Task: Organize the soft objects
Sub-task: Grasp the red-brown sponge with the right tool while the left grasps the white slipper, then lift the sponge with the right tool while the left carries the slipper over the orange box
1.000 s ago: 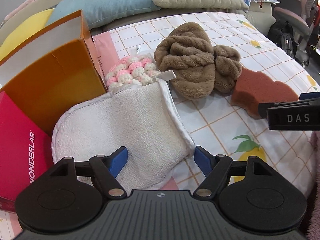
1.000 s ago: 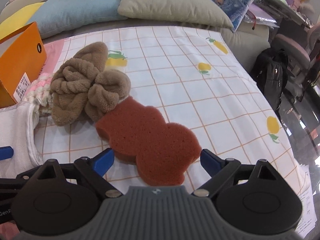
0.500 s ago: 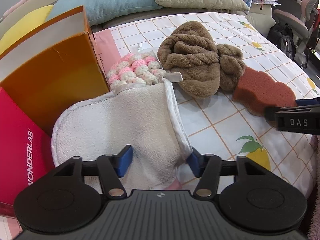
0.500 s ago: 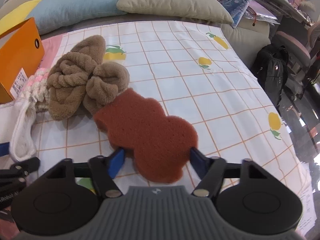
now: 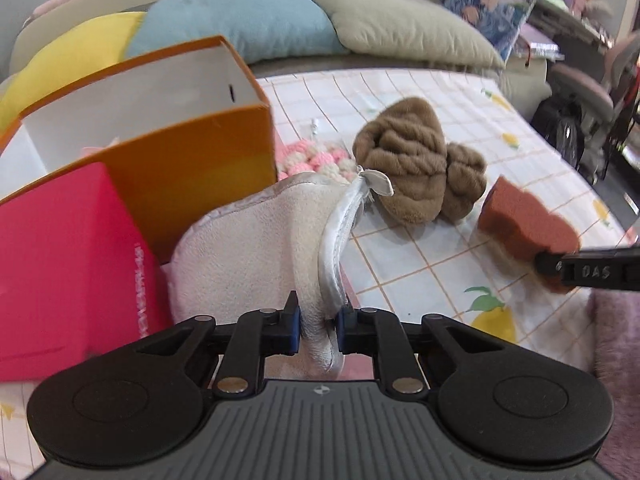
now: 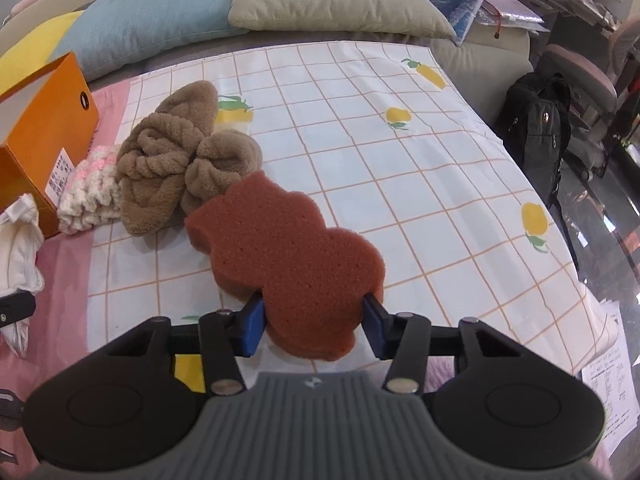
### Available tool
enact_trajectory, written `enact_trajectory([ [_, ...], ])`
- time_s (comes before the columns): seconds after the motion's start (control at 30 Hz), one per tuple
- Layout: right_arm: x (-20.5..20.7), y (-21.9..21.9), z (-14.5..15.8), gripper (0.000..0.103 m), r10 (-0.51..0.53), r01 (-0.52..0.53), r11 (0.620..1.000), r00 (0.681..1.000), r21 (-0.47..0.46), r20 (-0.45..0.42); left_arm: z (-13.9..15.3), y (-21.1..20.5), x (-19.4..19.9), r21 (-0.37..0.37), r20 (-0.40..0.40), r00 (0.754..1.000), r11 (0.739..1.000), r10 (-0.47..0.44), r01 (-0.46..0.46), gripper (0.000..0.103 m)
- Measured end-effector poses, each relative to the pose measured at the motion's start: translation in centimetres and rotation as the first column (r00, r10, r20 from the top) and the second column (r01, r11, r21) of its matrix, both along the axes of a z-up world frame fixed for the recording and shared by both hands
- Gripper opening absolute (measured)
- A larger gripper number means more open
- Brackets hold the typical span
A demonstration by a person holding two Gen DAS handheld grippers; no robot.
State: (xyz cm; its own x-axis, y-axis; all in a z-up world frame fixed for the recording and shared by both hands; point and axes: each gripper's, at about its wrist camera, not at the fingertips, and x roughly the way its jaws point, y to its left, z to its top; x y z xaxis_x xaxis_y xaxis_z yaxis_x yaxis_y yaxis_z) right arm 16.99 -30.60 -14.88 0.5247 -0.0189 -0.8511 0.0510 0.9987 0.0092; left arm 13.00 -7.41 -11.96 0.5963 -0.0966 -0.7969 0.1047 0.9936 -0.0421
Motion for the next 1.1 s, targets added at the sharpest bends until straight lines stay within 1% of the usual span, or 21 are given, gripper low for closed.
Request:
enact_trajectory([
  [0.07,-0.6,0.0,0.4,0.050,-0.010,0.010,0.999,1.000,0.031,-0.007,1.0,0.5,-0.7,-0.020,0.018,1.000,1.000,0.004,-0.003,0.018],
  [0.13,-1.3,0.3,1.0,0.050,-0.001,0.001,0.999,1.000,0.038,0.002,1.9,0.9,-1.3,-0.041,0.034,0.999,0.999,0.001,0.001,0.017],
  [0.2,-2.1,0.9,1.6,0.051,0.021,-0.021,0.999,1.000,0.044,0.014,2.6,1.3,-2.0,-0.061,0.043,0.999,0.998,0.002,0.001,0.017],
  [0.3,-3.3,1.9,2.3,0.051,0.060,-0.062,0.995,0.998,0.077,0.026,3.5,1.6,-2.9,-0.086,0.057,0.998,0.996,-0.006,0.011,0.017],
  [0.47,-4.9,3.8,3.4,0.051,0.124,-0.130,0.985,0.991,0.112,0.055,5.1,2.3,-4.2,-0.154,0.093,0.996,0.988,-0.014,0.028,0.017],
  [0.57,-5.4,4.0,4.2,0.051,0.129,-0.138,0.969,0.990,0.204,0.057,6.2,3.0,-4.8,-0.193,0.121,0.993,0.981,0.000,0.024,0.017],
  [0.67,-5.7,3.7,4.7,0.051,0.100,-0.106,0.947,0.994,0.303,0.036,7.5,4.3,-5.4,-0.215,0.153,0.988,0.976,0.028,0.005,0.017],
  [0.77,-6.1,3.9,5.2,0.051,0.087,-0.090,0.931,0.996,0.353,0.024,8.9,6.1,-6.0,-0.247,0.181,0.981,0.969,0.063,-0.017,0.017],
  [0.93,-6.3,5.5,6.7,0.051,0.119,-0.130,0.925,0.991,0.357,0.053,11.3,8.7,-7.1,-0.267,0.248,0.960,0.962,0.126,-0.057,0.017],
  [1.03,-6.1,6.7,8.1,0.051,0.158,-0.178,0.918,0.984,0.355,0.084,12.6,10.4,-7.0,-0.262,0.283,0.946,0.962,0.156,-0.080,0.017],
  [1.1,-5.6,7.8,9.2,0.051,0.188,-0.217,0.913,0.975,0.346,0.116,13.3,11.3,-6.8,-0.242,0.306,0.937,0.966,0.167,-0.093,0.017],
])
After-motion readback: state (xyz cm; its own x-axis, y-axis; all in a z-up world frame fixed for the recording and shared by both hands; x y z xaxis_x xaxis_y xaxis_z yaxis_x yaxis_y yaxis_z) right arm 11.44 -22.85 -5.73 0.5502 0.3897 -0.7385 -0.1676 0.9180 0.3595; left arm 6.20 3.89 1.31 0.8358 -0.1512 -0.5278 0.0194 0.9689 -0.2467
